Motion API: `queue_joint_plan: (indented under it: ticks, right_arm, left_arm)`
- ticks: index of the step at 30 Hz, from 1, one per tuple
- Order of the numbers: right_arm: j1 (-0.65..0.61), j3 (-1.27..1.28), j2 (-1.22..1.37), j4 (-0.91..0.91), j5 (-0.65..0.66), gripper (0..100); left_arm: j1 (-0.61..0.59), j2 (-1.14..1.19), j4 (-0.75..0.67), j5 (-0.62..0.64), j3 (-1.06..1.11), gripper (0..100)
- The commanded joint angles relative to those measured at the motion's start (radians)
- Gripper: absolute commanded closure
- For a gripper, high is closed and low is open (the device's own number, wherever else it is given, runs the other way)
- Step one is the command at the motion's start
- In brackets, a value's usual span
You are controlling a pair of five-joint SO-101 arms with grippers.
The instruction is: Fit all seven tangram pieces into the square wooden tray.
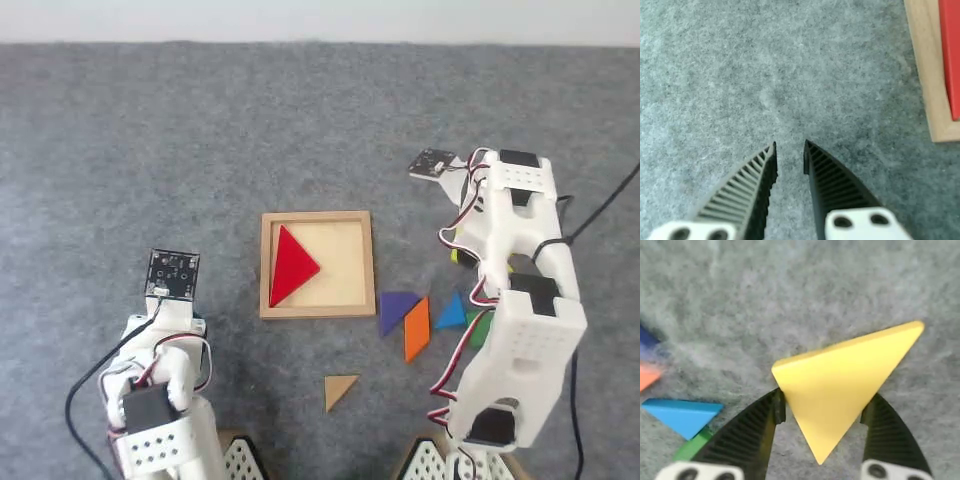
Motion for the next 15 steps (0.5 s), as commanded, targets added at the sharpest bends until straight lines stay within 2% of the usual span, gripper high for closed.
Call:
queue_joint_plan:
  ticks: [1,4,7,12,15]
  right_arm:
    - [0.002,-0.057,0.001,0.047,-0.018,79.0]
    - [0.001,-0.080,0.002,0.074,-0.031,78.8]
    - [-0.001,-0.097,0.004,0.102,-0.101,73.4]
    - [-0.050,-0.081,0.021,0.133,-0.308,60.2]
    - [-0.093,-0.080,0.036,0.119,-0.420,59.3]
  left_arm:
    - [0.003,-0.011,0.006,0.006,-0.008,91]
    - [0.003,-0.011,0.006,0.006,-0.008,91]
    - [0.003,-0.011,0.006,0.006,-0.008,91]
    - [0.003,-0.011,0.006,0.006,-0.008,91]
    - [0.003,-0.011,0.006,0.006,-0.008,91]
